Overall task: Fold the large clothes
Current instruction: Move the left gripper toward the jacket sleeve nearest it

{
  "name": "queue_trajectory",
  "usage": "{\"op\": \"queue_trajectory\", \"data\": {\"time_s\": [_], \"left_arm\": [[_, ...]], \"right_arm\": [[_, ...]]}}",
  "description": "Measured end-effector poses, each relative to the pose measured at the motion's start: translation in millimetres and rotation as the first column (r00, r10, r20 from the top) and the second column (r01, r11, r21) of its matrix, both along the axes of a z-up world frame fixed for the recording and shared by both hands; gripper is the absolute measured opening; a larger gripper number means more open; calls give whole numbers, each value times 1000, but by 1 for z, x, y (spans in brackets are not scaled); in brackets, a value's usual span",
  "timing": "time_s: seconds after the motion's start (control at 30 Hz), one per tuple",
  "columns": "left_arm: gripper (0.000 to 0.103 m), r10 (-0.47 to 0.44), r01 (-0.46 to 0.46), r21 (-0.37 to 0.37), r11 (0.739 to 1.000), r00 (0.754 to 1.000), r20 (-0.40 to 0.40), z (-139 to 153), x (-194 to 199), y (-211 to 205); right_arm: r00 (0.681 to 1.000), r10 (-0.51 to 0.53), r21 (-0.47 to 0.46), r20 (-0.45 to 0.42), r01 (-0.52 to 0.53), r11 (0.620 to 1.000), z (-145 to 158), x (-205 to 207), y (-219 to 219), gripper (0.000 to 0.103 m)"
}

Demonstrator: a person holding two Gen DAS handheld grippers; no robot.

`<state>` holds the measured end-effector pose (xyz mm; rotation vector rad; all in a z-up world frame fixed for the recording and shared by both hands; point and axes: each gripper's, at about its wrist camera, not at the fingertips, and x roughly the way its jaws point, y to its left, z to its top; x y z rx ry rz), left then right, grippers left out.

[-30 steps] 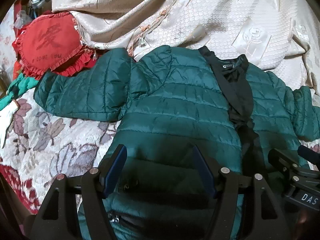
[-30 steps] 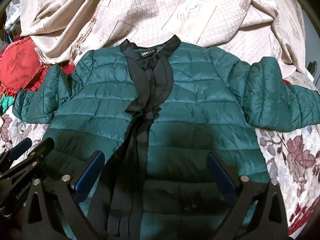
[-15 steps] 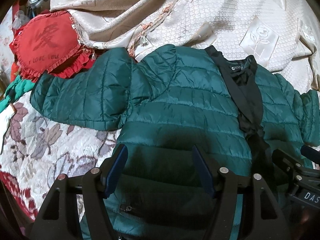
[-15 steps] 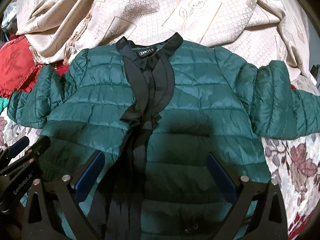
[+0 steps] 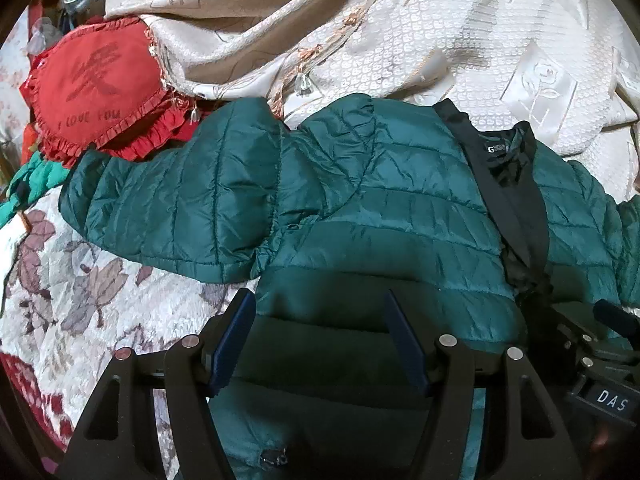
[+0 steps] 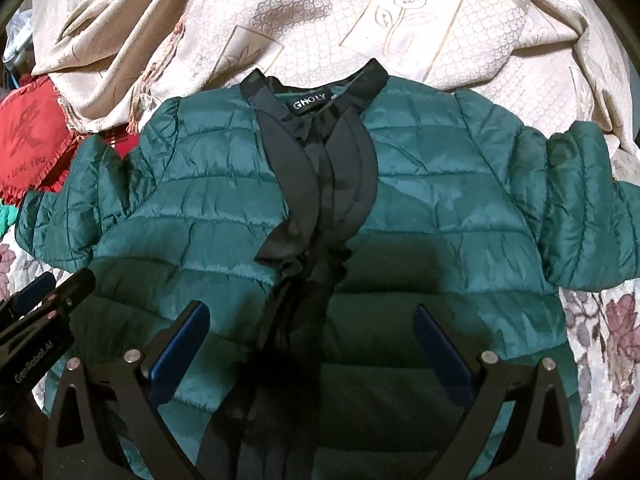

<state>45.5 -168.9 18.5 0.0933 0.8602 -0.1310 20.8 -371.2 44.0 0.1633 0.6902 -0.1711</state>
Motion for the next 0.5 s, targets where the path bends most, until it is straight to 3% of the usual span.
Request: {"op": "queue_trajectory", "data": {"time_s": [0.5], "left_arm": [[49,128,-128,-49,991,992,-9,6,46,57]], "right_arm": [[999,53,-35,-7,-53,998,6,31,18,103]]}}
